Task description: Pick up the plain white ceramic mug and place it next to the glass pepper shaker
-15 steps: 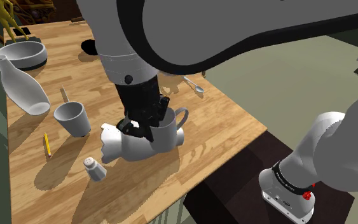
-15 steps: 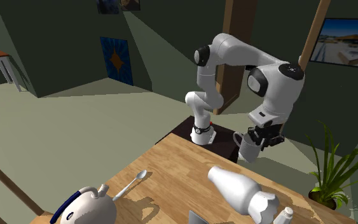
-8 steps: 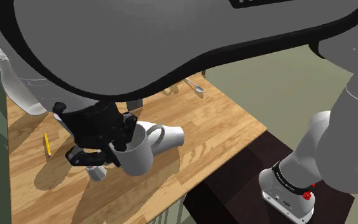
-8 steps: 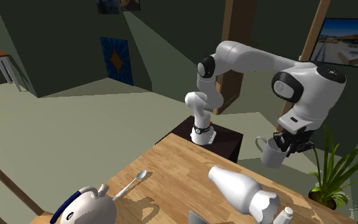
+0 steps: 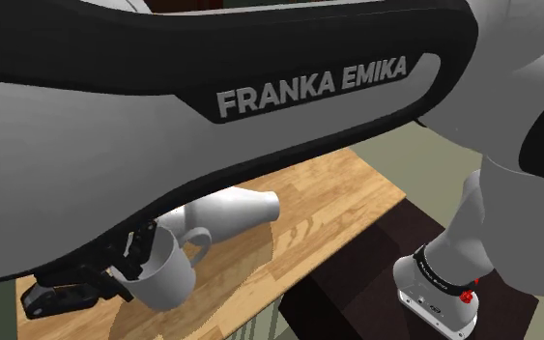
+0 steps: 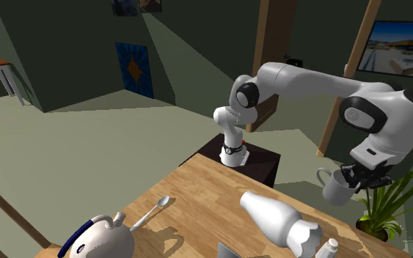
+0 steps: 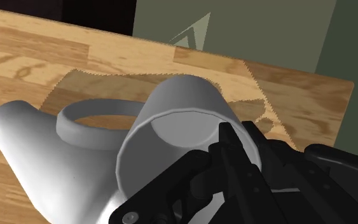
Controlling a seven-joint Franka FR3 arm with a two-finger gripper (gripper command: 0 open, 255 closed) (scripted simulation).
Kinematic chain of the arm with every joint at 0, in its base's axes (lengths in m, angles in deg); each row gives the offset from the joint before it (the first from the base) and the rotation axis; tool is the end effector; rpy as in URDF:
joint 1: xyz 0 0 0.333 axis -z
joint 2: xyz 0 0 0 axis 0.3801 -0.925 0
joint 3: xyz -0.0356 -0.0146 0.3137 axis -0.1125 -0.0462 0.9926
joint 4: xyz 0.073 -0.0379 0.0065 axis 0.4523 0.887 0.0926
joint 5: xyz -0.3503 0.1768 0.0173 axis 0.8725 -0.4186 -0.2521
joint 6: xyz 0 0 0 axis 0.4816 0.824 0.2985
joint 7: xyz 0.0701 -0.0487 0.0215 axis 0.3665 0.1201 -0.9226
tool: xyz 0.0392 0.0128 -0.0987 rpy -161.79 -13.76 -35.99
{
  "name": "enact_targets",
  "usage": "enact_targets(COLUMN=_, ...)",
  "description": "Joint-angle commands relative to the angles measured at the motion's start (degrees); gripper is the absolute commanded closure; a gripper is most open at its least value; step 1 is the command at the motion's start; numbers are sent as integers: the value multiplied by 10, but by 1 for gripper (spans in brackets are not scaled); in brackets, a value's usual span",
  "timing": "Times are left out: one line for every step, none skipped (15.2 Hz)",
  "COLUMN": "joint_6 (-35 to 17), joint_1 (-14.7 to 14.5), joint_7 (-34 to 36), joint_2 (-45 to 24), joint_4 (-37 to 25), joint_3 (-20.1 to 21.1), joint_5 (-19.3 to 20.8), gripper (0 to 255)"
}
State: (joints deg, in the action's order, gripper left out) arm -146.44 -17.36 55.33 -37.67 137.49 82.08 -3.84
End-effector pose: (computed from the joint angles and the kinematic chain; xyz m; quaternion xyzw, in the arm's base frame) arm 0.3131 0.6056 0.5119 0.9901 0.1113 -0.0829 0.0220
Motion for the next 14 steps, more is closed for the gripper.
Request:
enact_targets(joint_6=-18, joint_1=3, joint_7=0, joint_2=3, joint_4=21, joint_3=0, joint_5=-1, gripper=255)
enact_targets(joint_6=-27, joint_1=5, joint_7=0, joint_2=4, joint_4=31, joint_3=0, joint_5=-1, gripper=255)
enact_targets(joint_6=-35, joint_1=7, joint_7=0, joint_2=5, joint_4=40, joint_3=0, joint_5=-2, gripper=255)
enact_targets(joint_6=-43, joint_1=9, joint_7=-1, joint_2=6, joint_4=49, joint_3=0, joint_5=-2, gripper=255)
enact_targets(joint_6=-51, joint_1=10, joint_7=-1, joint_2=6, joint_4=58, joint_3=0, joint_5=-2, gripper=255)
enact_targets(joint_6=-59, joint_1=12, joint_7=-1, joint_2=7, joint_4=67, joint_3=-1, joint_5=-2, gripper=255)
enact_targets(joint_6=-67, joint_1=13, joint_7=-2, joint_2=7, joint_4=75, joint_3=-1, joint_5=-2, gripper=255)
enact_targets(joint_6=-75, joint_1=14, joint_7=-2, joint_2=7, joint_4=83, joint_3=-1, joint_5=-2, gripper=255)
enact_targets(joint_6=-82, joint_1=15, joint_7=-2, joint_2=7, joint_4=90, joint_3=-1, joint_5=-2, gripper=255)
enact_targets(joint_6=-90, joint_1=16, joint_7=-2, joint_2=6, joint_4=98, joint_3=-2, joint_5=-2, gripper=255)
enact_targets(joint_6=-97, joint_1=17, joint_7=-2, joint_2=6, joint_4=105, joint_3=-2, joint_5=-1, gripper=255)
enact_targets(joint_6=-105, joint_1=18, joint_7=-3, joint_2=5, joint_4=112, joint_3=-2, joint_5=-1, gripper=255)
enact_targets(joint_6=-112, joint_1=19, joint_7=-3, joint_2=5, joint_4=119, joint_3=-3, joint_5=0, gripper=255)
enact_targets(joint_6=-119, joint_1=19, joint_7=-3, joint_2=4, joint_4=125, joint_3=-3, joint_5=0, gripper=255)
